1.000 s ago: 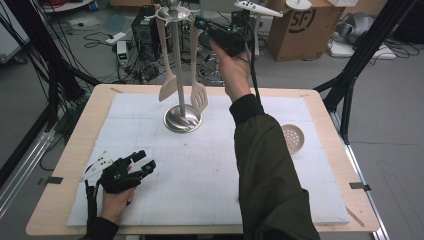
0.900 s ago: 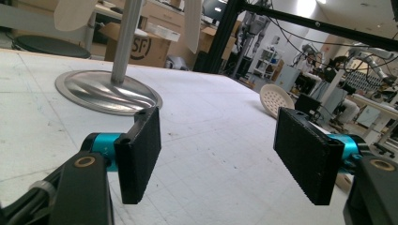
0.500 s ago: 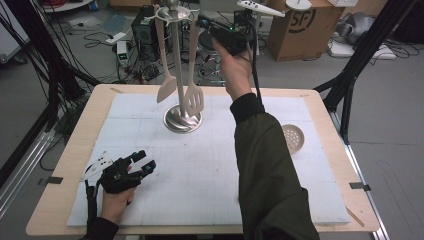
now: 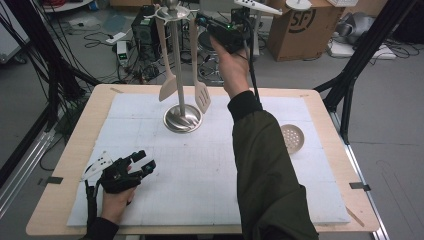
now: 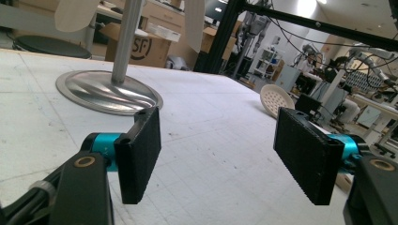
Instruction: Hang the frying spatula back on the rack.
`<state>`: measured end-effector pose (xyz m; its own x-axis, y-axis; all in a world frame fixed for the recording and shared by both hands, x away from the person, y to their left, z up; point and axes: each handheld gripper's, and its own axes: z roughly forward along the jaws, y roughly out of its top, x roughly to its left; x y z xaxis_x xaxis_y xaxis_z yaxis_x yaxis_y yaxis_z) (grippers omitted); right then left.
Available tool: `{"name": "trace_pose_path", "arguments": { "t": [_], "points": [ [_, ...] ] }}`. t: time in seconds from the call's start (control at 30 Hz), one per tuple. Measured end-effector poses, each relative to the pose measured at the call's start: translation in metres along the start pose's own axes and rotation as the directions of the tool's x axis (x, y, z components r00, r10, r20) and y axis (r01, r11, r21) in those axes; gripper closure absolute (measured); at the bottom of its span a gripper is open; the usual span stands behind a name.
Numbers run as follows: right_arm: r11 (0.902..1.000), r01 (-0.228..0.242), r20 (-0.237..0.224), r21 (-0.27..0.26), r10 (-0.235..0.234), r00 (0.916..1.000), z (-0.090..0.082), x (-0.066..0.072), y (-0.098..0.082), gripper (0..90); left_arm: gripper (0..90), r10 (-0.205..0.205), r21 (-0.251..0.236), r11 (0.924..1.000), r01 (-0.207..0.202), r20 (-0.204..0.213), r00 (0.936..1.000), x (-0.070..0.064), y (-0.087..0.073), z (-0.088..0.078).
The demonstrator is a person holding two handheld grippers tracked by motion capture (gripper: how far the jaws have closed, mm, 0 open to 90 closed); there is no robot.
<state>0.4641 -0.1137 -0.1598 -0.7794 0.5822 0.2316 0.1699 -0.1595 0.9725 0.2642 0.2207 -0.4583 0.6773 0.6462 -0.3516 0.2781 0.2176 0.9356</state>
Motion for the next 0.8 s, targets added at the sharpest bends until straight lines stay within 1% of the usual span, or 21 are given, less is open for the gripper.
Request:
{"name": "trace_pose_path", "arguments": {
  "t": [0.1,0.17,0.23,0.4,0.5,0.6,0.73,0.8],
  "points": [
    [1.0000,0.003,0.005,-0.003,-0.003,1.0000,-0.001,0.002,0.000,90.0,32.8,0.000,0.000,1.0000,0.000,0.001,1.0000,0.000,0.000,0.000],
    [0.9998,0.018,0.007,-0.001,-0.018,0.9998,-0.001,0.005,0.001,90.0,32.8,0.001,0.000,1.0000,-0.001,0.001,1.0000,0.000,0.000,0.000],
    [0.9999,0.014,0.000,-0.004,-0.014,0.9999,-0.002,0.006,0.001,90.0,32.8,0.000,0.000,1.0000,0.000,0.001,1.0000,0.000,0.000,0.000],
    [0.9998,0.018,-0.005,0.011,-0.018,0.9998,-0.002,0.009,0.000,90.0,32.8,0.000,0.000,1.0000,0.000,0.003,1.0000,0.000,0.000,0.000],
    [0.9991,0.037,-0.006,0.020,-0.037,0.9993,-0.001,0.011,-0.004,90.0,32.8,0.000,-0.001,1.0000,0.000,0.005,1.0000,-0.001,0.000,0.000],
    [0.9993,0.036,-0.001,0.009,-0.036,0.9993,0.000,0.012,-0.005,90.0,32.8,0.002,-0.002,1.0000,-0.002,0.004,1.0000,0.000,0.000,0.000],
    [0.9989,0.042,0.005,0.018,-0.042,0.9991,0.003,0.013,-0.003,90.0,32.8,0.002,-0.002,1.0000,-0.002,0.004,1.0000,0.000,0.000,0.000],
    [0.9993,0.037,0.000,0.004,-0.037,0.9993,0.003,0.013,-0.002,90.0,32.8,0.002,-0.003,1.0000,-0.002,0.003,1.0000,0.000,0.000,0.000]
  ]
}}
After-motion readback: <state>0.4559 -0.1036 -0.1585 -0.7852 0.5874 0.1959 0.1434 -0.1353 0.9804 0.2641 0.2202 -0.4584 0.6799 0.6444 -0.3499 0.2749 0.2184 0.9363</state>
